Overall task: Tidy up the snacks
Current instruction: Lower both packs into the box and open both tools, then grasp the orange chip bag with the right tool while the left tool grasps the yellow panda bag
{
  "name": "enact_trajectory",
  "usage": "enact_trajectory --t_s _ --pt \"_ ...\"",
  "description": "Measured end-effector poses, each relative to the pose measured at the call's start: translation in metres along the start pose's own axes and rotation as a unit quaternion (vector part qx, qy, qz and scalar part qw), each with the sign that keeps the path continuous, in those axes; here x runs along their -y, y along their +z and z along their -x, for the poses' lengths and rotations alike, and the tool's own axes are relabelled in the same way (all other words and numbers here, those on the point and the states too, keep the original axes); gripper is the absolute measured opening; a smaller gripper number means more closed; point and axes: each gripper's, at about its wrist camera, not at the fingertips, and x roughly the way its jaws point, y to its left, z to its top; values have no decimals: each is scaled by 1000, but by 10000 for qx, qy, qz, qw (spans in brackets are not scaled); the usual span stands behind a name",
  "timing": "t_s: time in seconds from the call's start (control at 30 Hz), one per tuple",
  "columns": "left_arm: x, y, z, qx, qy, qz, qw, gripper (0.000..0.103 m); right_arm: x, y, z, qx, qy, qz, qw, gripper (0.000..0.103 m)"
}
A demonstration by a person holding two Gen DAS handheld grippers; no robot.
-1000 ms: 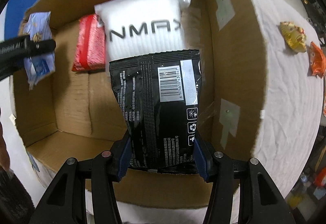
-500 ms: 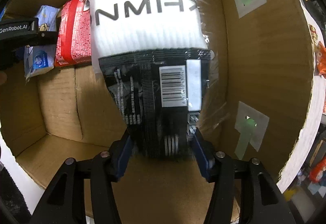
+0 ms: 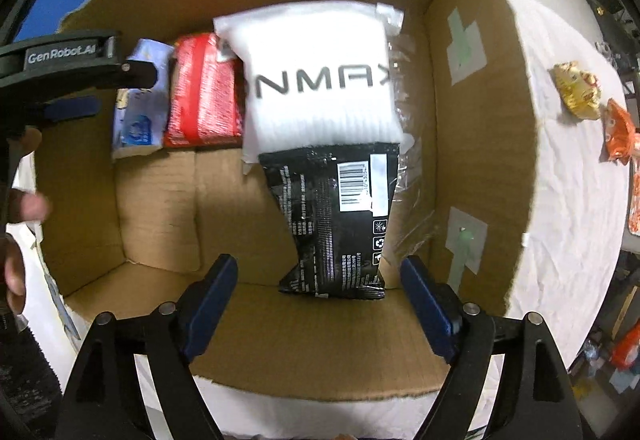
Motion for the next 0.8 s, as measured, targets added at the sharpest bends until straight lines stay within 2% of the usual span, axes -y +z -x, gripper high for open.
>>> enact_trajectory --t_s 0.1,0.13,0.23,0.47,0.67,0.8 --pt "1 -7 12 162 32 -57 9998 92 -4 -4 13 154 9 33 9999 102" --pt "2 -9 17 214 29 -60 9997 93 -2 -6 16 212 6 35 9998 103" --pt "3 -24 32 433 -35 -79 9990 100 4 -11 31 385 -10 30 9993 103" --pt "-5 -88 67 987 -135 -77 9950 100 13 -23 59 708 -58 33 9975 103" --pt "-2 -153 102 1589 136 -25 9872 100 16 -48 72 931 32 21 9957 103" --pt "-1 -176 117 1880 315 7 9817 100 16 -71 89 1171 30 104 9931 103"
